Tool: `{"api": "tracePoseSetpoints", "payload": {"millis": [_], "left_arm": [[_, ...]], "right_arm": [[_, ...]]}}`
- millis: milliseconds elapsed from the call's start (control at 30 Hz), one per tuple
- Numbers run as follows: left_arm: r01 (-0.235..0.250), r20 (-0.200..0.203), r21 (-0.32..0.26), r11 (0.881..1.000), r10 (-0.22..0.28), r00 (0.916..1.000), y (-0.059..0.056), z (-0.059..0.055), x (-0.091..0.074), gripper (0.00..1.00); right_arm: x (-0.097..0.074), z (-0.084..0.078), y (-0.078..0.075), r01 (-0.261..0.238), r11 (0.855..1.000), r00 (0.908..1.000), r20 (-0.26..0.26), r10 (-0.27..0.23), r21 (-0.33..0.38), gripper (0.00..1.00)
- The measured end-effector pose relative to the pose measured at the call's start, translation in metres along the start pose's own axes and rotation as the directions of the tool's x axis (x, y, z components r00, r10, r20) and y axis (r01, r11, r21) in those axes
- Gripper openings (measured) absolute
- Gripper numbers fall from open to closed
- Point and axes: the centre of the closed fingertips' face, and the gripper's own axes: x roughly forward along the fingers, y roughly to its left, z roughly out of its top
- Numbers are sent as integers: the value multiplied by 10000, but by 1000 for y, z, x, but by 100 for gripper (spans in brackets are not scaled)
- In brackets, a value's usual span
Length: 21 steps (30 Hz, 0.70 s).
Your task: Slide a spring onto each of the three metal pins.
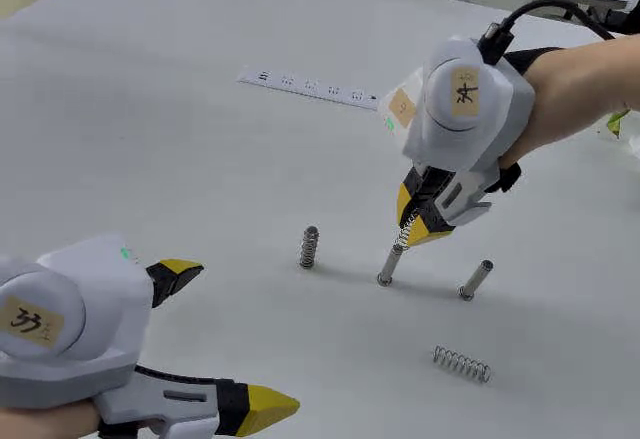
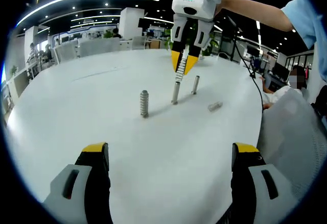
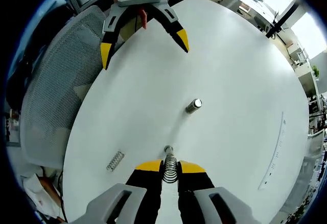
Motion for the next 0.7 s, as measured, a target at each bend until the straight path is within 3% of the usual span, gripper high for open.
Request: {"api": "tracePoseSetpoints", "payload": {"millis": [700], "left_arm": [[29, -153, -123, 9999, -31, 9999, 1, -10, -4, 99]], "right_arm": [[10, 2, -1, -124, 9996, 9996, -252, 118, -238, 7]]}}
